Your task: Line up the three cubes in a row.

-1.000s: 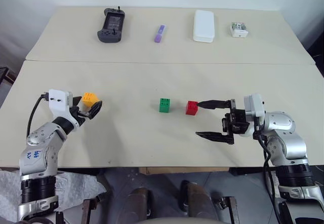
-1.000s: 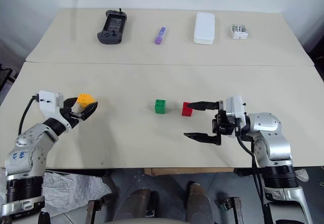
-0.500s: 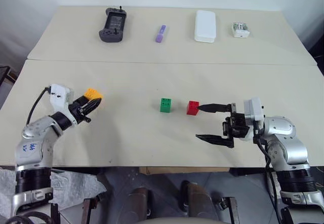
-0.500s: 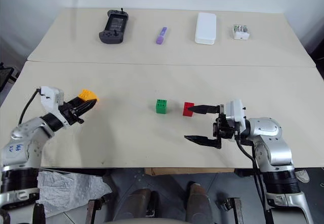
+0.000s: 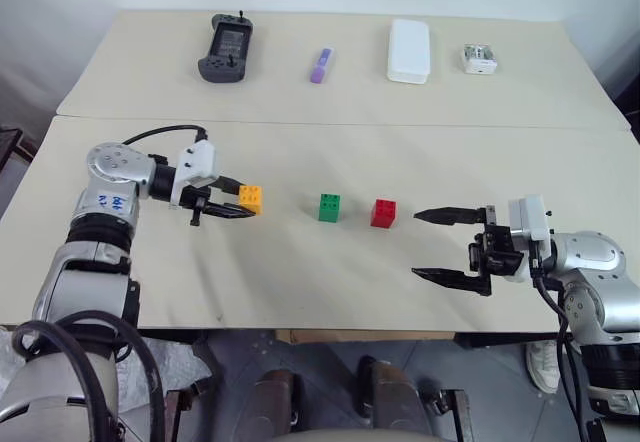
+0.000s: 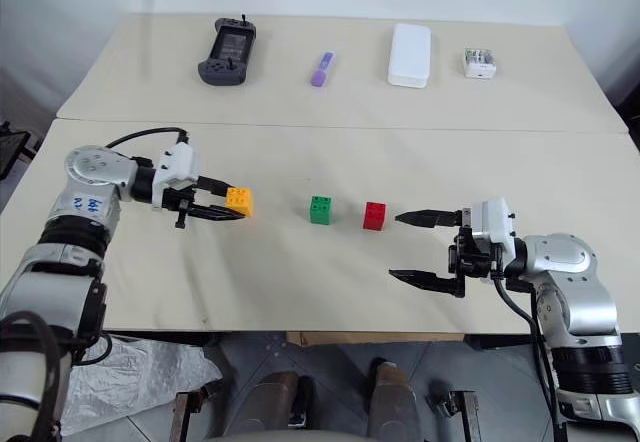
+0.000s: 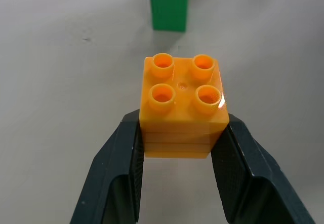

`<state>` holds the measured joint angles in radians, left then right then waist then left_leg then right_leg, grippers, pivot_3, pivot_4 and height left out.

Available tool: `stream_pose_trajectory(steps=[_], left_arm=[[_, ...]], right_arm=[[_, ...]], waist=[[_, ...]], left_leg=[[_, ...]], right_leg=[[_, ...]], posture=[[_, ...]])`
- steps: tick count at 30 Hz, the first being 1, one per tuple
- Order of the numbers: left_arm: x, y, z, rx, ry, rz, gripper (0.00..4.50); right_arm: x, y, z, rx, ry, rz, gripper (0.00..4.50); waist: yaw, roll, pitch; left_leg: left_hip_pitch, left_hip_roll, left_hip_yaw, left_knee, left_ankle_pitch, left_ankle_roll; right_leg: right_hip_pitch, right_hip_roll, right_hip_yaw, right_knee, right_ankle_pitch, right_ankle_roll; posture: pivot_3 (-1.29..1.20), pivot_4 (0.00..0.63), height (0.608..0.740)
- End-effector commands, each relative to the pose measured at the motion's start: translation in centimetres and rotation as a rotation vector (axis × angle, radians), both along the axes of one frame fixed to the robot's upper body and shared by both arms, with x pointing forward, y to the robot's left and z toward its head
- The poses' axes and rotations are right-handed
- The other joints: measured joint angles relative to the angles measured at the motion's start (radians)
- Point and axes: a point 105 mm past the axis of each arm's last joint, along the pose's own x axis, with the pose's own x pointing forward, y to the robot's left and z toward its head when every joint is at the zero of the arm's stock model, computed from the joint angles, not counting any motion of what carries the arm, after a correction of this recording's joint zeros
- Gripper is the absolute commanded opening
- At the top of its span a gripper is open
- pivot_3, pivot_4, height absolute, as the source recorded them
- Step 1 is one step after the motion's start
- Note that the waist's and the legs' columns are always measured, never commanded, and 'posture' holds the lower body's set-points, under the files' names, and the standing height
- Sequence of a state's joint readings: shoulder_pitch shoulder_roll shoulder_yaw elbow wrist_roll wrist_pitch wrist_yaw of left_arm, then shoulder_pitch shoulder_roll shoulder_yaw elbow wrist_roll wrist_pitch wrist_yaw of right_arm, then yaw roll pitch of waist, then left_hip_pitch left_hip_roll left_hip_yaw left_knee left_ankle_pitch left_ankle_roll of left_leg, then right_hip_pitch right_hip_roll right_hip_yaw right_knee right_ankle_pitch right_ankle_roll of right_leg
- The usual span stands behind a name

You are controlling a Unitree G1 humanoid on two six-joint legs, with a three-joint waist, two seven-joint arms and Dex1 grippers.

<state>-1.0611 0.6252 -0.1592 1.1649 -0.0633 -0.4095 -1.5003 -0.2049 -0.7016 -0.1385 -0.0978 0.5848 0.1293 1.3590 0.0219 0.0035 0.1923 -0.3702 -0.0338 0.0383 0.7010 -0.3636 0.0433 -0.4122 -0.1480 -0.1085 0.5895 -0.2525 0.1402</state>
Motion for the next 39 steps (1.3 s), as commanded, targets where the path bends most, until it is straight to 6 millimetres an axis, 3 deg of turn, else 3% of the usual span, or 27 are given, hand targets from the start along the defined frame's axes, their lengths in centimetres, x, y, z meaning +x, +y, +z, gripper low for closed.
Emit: stream_pose_trajectory(steps=[1, 12, 21, 30, 34, 39], left_arm=[[0.5, -0.8, 0.0, 0.020, -0.012, -0.011, 1.49], [1.4, -4.4, -0.4, -0.004, -0.011, -0.032, 1.49], [2.2, -5.7, -0.7, 0.000, -0.004, 0.011, 1.49], [2.4, -4.8, -0.4, -0.041, -0.008, 0.059, 4.23], [2.1, -3.7, 0.0, -0.093, -0.011, 0.062, 4.23], [0.7, 0.0, 1.3, -0.226, -0.007, 0.075, 4.37]], right_arm=[[-0.8, -0.3, 1.2, 0.007, -0.045, -0.023, 4.50], [-1.3, -0.8, 1.2, 0.011, -0.043, -0.088, 4.50], [-1.9, -0.8, 1.1, 0.012, -0.036, -0.111, 4.50], [-2.3, -1.0, 1.0, 0.013, -0.029, -0.128, 4.50], [-2.2, -1.0, 0.9, 0.018, -0.026, -0.125, 4.50], [-1.7, -1.8, 0.6, 0.047, -0.044, -0.140, 4.50]], waist=[[0.002, 0.000, 0.000], [0.005, -0.001, 0.000], [0.004, -0.002, 0.001], [0.004, -0.002, 0.001], [0.003, -0.002, 0.001], [-0.003, -0.002, 0.001]], left_leg=[[0.000, 0.000, 0.000, 0.000, 0.000, 0.000], [-0.001, 0.000, -0.001, 0.001, 0.000, 0.001], [-0.001, 0.000, 0.000, 0.001, 0.000, 0.001], [-0.001, 0.000, -0.001, 0.002, 0.000, 0.002], [-0.001, 0.000, -0.001, 0.002, 0.000, 0.002], [0.000, 0.002, 0.000, 0.001, 0.000, 0.001]], right_leg=[[0.000, 0.000, 0.000, 0.000, 0.000, 0.000], [0.000, -0.001, 0.000, 0.000, 0.001, 0.001], [0.000, -0.001, 0.000, 0.000, 0.001, 0.001], [0.000, -0.001, 0.000, 0.000, 0.001, 0.001], [0.000, -0.001, 0.000, 0.000, 0.001, 0.001], [0.000, -0.001, 0.000, 0.000, 0.001, 0.001]], posture=[[0.00, 0.150, 0.740], [0.00, 0.150, 0.740], [0.00, 0.150, 0.740], [0.00, 0.150, 0.740], [0.00, 0.150, 0.740], [0.00, 0.150, 0.740]])
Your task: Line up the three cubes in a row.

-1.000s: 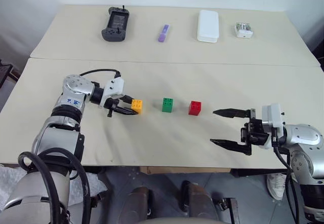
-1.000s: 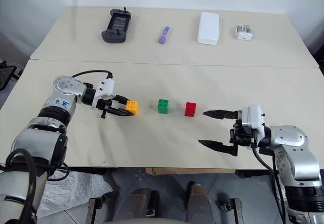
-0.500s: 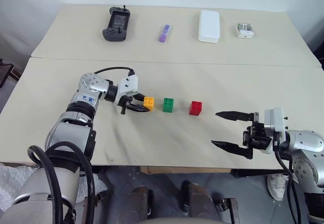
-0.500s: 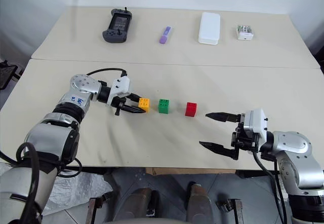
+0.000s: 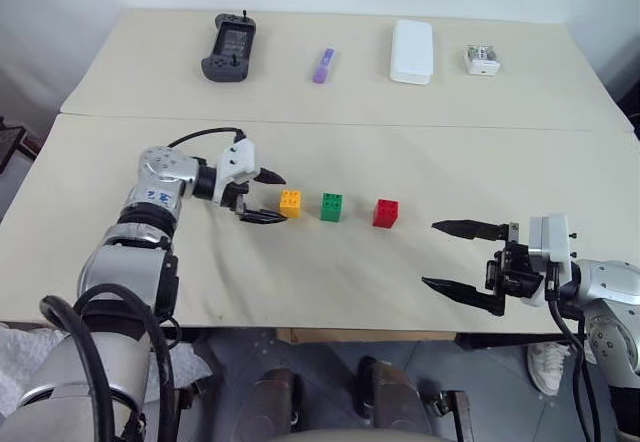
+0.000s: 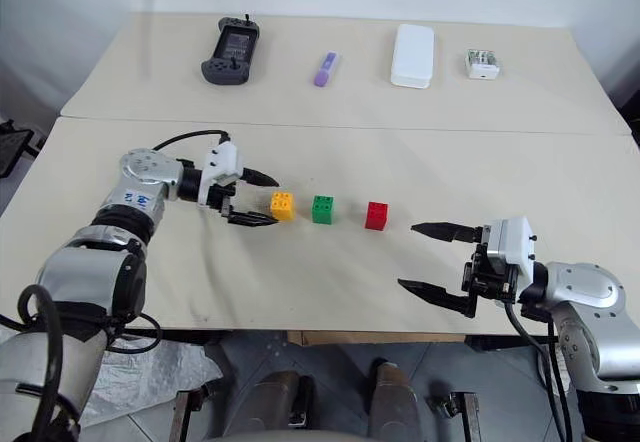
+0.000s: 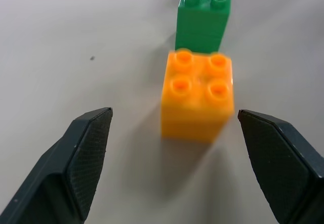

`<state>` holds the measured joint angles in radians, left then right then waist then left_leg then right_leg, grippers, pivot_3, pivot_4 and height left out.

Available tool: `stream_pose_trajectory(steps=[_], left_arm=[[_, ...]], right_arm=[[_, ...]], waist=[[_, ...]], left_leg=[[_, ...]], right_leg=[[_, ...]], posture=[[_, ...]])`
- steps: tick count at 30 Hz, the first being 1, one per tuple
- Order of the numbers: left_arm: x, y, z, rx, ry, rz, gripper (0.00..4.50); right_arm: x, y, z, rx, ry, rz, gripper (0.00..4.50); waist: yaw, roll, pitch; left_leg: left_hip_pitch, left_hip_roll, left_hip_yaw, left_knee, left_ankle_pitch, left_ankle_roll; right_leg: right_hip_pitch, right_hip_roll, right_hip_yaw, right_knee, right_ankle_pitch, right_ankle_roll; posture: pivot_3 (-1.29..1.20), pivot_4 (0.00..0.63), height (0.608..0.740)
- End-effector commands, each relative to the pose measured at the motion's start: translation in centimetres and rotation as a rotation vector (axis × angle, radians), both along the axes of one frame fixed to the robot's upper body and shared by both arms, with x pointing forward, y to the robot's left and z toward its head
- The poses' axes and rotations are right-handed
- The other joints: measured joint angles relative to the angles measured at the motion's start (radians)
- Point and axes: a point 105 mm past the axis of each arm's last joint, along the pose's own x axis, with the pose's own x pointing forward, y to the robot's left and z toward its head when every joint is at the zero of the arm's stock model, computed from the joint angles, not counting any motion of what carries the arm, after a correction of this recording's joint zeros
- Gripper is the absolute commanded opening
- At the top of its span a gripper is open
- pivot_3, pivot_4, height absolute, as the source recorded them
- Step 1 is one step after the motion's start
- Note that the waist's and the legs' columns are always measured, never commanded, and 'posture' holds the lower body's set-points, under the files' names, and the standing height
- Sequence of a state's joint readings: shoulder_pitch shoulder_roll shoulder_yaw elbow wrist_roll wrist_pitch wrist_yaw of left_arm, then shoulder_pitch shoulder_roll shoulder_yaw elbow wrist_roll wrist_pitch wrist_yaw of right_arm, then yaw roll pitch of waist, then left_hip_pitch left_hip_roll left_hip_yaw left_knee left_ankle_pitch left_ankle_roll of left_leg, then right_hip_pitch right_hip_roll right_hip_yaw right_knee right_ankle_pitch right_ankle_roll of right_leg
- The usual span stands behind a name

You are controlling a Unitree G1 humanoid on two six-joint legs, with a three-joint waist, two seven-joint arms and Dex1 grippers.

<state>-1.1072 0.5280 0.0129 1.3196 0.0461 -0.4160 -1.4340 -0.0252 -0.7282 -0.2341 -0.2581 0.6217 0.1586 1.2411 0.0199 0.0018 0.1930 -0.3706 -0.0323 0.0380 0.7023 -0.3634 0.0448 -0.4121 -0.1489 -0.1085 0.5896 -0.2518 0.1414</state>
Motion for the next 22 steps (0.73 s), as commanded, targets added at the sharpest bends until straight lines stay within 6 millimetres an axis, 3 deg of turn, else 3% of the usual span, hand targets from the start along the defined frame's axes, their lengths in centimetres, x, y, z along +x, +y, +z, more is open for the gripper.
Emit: stream_pose_trajectory(steps=[1, 5, 10, 12, 17, 22], left_arm=[[-0.8, 2.3, 2.3, -0.128, -0.063, 0.007, 4.37], [-2.6, 6.7, 3.3, -0.250, -0.101, 0.102, 4.37], [-4.5, 9.7, 3.3, -0.334, -0.141, 0.277, 4.37], [-4.7, 10.0, 3.0, -0.318, -0.187, 0.334, 4.37], [-6.5, 8.8, 2.1, -0.285, -0.163, 0.269, 4.37], [-6.5, 9.3, 1.8, -0.263, -0.199, 0.333, 4.37]], right_arm=[[0.6, -1.0, 0.7, 0.050, -0.060, -0.024, 4.50], [1.6, -2.5, 0.7, 0.099, -0.069, -0.017, 4.50], [2.9, -3.7, 0.7, 0.114, -0.099, 0.017, 4.50], [3.4, -3.7, 0.5, 0.107, -0.077, 0.042, 4.50], [5.0, -3.1, 0.6, 0.093, -0.050, 0.093, 4.50], [5.4, -3.1, 0.3, 0.058, -0.021, 0.116, 4.50]], waist=[[-0.001, 0.000, 0.000], [-0.005, 0.000, 0.000], [-0.017, 0.000, 0.000], [-0.016, 0.000, 0.000], [-0.021, 0.000, 0.000], [-0.021, 0.000, 0.000]], left_leg=[[0.000, 0.001, 0.000, 0.000, 0.000, 0.000], [0.001, 0.004, -0.001, 0.001, 0.000, 0.000], [0.002, 0.005, -0.005, 0.000, 0.000, 0.000], [0.002, 0.005, -0.007, 0.001, 0.000, 0.000], [0.002, 0.005, -0.008, 0.003, 0.000, 0.000], [0.002, 0.005, -0.008, 0.002, -0.001, -0.001]], right_leg=[[0.000, 0.000, 0.000, 0.000, 0.000, 0.000], [0.000, 0.000, 0.001, 0.001, 0.000, 0.000], [0.000, 0.000, 0.001, 0.001, 0.000, 0.000], [0.001, -0.001, 0.001, 0.001, 0.000, 0.000], [0.001, -0.001, 0.001, 0.002, 0.000, 0.000], [0.001, -0.001, 0.001, 0.002, 0.000, 0.000]], posture=[[0.00, 0.150, 0.740], [0.00, 0.150, 0.740], [0.00, 0.150, 0.740], [0.00, 0.150, 0.740], [0.00, 0.150, 0.740], [0.00, 0.150, 0.740]])
